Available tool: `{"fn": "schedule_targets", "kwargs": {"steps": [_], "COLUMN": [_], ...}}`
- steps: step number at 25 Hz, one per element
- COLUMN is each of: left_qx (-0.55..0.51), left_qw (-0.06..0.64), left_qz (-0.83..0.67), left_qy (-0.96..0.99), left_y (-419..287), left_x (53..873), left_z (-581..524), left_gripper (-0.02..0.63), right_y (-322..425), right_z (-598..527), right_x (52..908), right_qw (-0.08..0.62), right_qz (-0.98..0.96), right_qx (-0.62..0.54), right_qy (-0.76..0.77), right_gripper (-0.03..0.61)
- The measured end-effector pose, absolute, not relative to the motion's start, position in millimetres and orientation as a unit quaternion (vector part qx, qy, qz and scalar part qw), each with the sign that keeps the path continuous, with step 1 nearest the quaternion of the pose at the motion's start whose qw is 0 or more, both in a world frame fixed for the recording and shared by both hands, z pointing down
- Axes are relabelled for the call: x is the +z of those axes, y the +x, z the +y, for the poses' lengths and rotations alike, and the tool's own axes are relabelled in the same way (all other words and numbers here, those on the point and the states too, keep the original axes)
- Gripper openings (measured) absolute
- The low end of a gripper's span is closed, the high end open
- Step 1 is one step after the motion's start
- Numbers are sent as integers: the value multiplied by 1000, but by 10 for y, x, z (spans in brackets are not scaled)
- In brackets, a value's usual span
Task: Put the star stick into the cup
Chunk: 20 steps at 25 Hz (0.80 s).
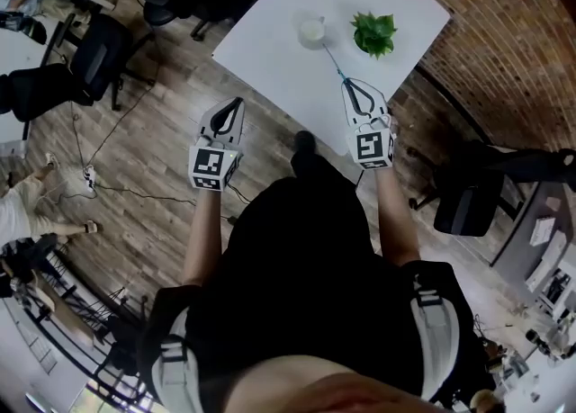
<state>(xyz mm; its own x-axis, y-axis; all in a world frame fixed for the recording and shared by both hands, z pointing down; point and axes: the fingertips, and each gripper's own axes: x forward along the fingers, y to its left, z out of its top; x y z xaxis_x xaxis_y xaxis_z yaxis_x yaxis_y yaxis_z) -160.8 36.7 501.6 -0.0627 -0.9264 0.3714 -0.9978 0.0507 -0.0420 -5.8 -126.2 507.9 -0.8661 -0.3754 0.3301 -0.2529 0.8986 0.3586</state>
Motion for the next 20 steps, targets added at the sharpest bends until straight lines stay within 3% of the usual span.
{"fn": "schedule_targets", "kwargs": {"steps": [20], "left_qx": [159], "left_qw": [129], "left_qz": [-729], "left_qy": [653], "left_y": [-1800], "left_x": [5022], "left_z": [-343], "left_gripper": [25], "right_y": [-490], "right_z": [-1891], "right_x": [5269], "right_qw": [191], "right_qz": [-965], "right_qx": [-147], "right_qy": [106], "right_gripper": [9]}}
